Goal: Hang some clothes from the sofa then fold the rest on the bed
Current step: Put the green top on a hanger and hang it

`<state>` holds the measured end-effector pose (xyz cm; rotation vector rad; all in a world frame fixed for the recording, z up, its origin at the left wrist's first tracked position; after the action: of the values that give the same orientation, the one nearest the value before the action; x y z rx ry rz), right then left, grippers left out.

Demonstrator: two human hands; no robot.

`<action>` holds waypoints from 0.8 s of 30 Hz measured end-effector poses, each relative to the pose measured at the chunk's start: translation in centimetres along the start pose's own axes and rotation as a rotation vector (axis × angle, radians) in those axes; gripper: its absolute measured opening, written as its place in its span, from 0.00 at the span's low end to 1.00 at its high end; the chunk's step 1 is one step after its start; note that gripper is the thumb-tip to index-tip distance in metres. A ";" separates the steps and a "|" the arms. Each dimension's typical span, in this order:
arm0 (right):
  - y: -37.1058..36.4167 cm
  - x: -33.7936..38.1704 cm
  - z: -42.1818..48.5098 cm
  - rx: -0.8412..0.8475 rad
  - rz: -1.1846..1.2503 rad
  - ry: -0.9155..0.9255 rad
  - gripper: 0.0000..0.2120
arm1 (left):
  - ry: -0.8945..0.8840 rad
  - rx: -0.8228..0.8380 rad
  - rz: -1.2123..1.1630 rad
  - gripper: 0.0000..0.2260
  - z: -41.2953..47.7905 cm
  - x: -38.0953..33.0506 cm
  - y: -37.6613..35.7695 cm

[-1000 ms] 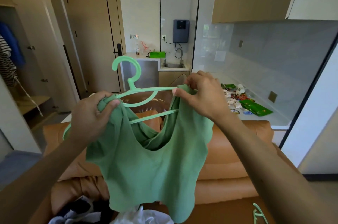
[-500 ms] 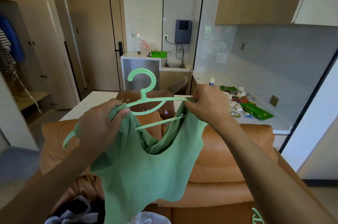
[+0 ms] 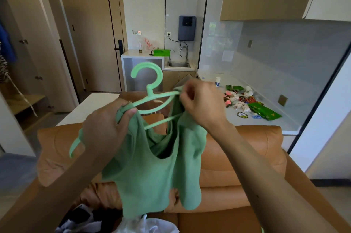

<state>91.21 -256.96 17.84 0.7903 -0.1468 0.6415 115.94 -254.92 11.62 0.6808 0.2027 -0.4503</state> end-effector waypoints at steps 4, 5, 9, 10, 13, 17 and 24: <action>1.5 -2.3 -0.5 -0.052 0.297 -0.026 0.09 | -0.019 -0.019 -0.015 0.18 0.8 0.4 0.5; 2.1 -3.8 -0.3 -0.139 0.269 -0.076 0.08 | -0.019 -0.010 -0.027 0.17 0.9 0.6 0.6; 2.2 -9.2 -0.8 0.122 0.258 -0.366 0.15 | -0.046 0.013 -0.059 0.14 1.3 1.6 0.4; 2.2 -9.7 -1.3 0.172 0.342 -0.403 0.14 | -0.043 0.015 -0.080 0.13 1.5 1.9 0.3; 2.3 -10.2 -2.3 0.094 0.545 -0.412 0.11 | -0.034 0.035 -0.146 0.09 1.8 2.8 0.1; 2.2 -11.3 -3.0 -0.098 0.703 -0.536 0.15 | -0.053 0.053 -0.207 0.07 2.1 3.2 -0.2; 3.7 -10.5 -2.4 -0.060 0.368 -0.411 0.05 | -0.012 0.031 -0.278 0.10 2.1 3.2 0.0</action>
<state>80.34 -258.41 14.66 0.8375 -0.6962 0.8093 118.87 -257.36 12.21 0.6830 0.2814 -0.7251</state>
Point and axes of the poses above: each hand's wrist, its own z-axis towards the middle knuckle, its own y-axis out of the back of the hand, x = y × z, the point moved 2 cm from there along z, towards the middle knuckle, and after that the axes turned 4 degrees about z, right-handed, at the moved point
